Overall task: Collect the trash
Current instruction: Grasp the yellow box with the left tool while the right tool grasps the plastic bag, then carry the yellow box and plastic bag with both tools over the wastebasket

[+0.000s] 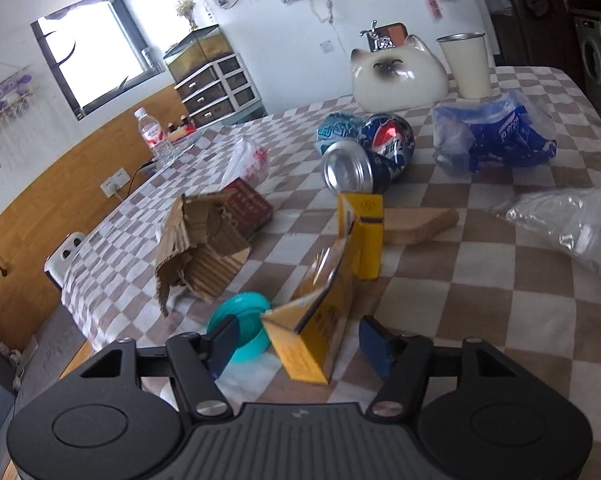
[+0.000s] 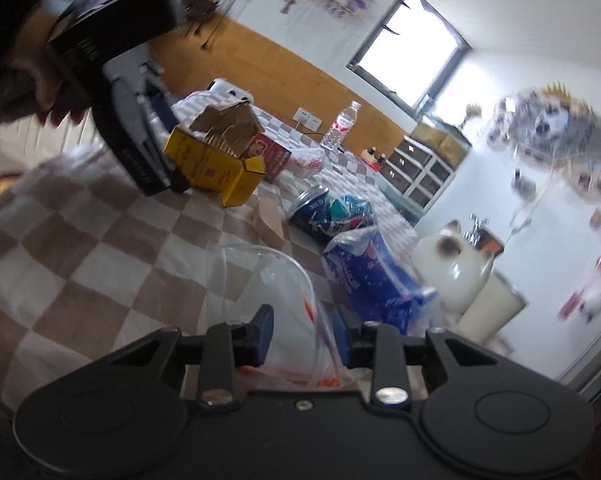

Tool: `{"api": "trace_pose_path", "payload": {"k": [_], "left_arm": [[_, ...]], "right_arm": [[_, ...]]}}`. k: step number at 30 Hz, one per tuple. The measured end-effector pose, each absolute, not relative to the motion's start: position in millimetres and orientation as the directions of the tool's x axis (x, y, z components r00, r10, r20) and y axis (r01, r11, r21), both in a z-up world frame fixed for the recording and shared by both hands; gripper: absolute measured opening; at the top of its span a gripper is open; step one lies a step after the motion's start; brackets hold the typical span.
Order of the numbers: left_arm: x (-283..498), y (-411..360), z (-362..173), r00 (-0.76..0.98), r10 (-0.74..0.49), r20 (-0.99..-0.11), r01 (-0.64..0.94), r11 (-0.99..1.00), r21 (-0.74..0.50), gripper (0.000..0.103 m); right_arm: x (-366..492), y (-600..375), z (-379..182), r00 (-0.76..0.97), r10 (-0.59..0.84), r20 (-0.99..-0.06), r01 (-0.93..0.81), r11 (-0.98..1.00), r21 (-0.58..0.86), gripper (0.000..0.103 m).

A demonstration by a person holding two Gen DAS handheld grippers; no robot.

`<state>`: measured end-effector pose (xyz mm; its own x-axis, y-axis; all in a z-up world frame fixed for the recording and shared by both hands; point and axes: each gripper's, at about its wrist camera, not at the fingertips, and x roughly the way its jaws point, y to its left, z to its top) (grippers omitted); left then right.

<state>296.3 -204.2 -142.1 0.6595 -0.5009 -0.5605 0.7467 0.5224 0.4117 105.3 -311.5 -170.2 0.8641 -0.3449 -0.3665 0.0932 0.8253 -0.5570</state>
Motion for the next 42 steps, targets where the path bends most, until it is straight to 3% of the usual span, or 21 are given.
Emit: {"api": "trace_pose_path", "payload": {"k": [5, 9, 24, 34, 42], "left_arm": [[303, -207, -143, 0.641, -0.515, -0.569, 0.762, 0.517, 0.390, 0.044], [300, -202, -142, 0.631, -0.540, -0.558, 0.768, 0.537, 0.348, 0.036], [258, -154, -123, 0.676, -0.556, -0.484, 0.711, 0.665, 0.228, 0.034], [216, -123, -109, 0.727, -0.544, -0.420, 0.649, 0.743, 0.161, 0.034], [186, -101, -93, 0.776, -0.520, -0.355, 0.580, 0.811, 0.080, 0.034]], "right_arm": [[113, -303, -171, 0.856, -0.355, -0.375, 0.052, 0.782, -0.621, 0.024], [118, -304, -172, 0.844, -0.379, -0.380, 0.064, 0.774, -0.630, 0.020], [114, -319, -143, 0.880, -0.317, -0.354, 0.150, 0.892, -0.427, 0.009], [102, -337, -117, 0.908, -0.179, -0.378, 0.156, 0.983, -0.092, 0.009], [93, -335, -105, 0.925, -0.137, -0.355, 0.152, 0.988, 0.015, 0.009]]}}
